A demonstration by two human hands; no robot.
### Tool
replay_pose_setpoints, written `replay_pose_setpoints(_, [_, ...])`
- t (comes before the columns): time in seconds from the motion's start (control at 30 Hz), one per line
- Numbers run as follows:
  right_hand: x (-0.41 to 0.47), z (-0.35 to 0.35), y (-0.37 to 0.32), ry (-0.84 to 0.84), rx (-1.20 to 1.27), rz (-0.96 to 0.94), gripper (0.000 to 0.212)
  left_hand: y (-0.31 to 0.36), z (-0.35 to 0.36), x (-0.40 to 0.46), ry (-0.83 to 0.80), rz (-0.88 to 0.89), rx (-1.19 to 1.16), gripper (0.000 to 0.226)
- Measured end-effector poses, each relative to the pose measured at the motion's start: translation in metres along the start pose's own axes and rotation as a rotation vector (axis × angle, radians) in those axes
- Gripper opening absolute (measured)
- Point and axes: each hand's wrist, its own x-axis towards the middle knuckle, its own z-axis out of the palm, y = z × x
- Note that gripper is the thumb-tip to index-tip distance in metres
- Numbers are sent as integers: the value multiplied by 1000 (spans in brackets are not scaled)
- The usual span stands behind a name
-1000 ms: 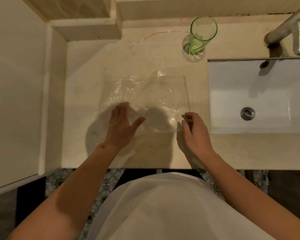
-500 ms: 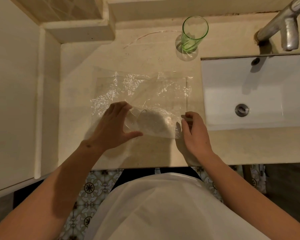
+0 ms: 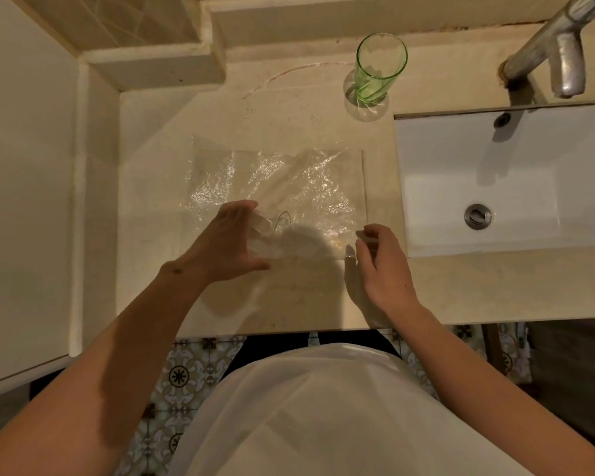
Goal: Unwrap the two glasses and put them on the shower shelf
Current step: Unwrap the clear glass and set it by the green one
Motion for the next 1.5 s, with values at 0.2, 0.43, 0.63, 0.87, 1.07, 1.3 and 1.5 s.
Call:
replay_pose_setpoints(0.2, [-1,1,0,-1,4,3,40,-4,5,-5,110,-71,32,96])
replay_pose_setpoints(0.43, [-1,-3,-3,13,-6,-10,39,2,9,-17,300,-35,138,69])
replay_pose_setpoints(0.63, [-3,-3,-2,7,-6,-9,39,7,19,-21,298,-33,97,66])
replay_pose_setpoints(0.87, [-4,-4,1,20,-8,-7,42,14,25,-18,145,-134,74,94])
replay_pose_setpoints(1.07, [-3,-7,2,40,10,21,40,9,6,-30,89,-31,-13,116])
replay_pose_setpoints(1.3, [-2,-7,5,45,8,17,40,8,-11,-5,-54,162,62,92])
replay_pose_setpoints(1.5, [0,-7,9,42,20,52,40,-2,-4,0,-126,50,24,103])
